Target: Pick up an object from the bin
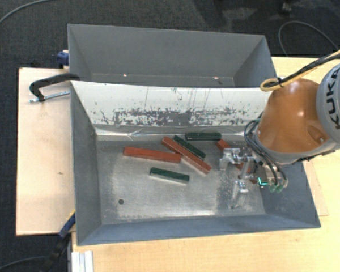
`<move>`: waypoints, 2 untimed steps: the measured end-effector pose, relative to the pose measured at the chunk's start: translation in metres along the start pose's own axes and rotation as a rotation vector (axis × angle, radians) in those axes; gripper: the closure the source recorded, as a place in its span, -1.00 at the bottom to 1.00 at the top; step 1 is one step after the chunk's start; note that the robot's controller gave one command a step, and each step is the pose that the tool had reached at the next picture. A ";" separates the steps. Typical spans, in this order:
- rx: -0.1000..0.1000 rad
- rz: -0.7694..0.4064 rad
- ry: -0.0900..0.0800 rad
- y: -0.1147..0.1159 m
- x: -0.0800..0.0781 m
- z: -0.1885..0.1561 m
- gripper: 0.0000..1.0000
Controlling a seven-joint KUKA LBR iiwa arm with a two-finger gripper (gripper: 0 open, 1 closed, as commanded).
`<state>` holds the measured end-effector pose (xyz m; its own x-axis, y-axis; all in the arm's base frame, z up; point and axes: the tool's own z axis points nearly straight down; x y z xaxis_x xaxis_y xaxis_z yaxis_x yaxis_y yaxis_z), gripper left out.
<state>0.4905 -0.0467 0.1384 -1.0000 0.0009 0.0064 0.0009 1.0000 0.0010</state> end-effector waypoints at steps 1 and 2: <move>-0.001 0.124 -0.004 0.010 -0.002 0.068 -1.00; 0.001 -0.072 -0.015 0.008 -0.026 0.022 -1.00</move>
Offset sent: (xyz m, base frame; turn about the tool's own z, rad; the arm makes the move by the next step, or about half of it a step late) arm 0.0020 0.0088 -0.0659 0.1237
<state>0.5163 -0.0388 0.1164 -0.9975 -0.0709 -0.0085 -0.0709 0.9975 -0.0006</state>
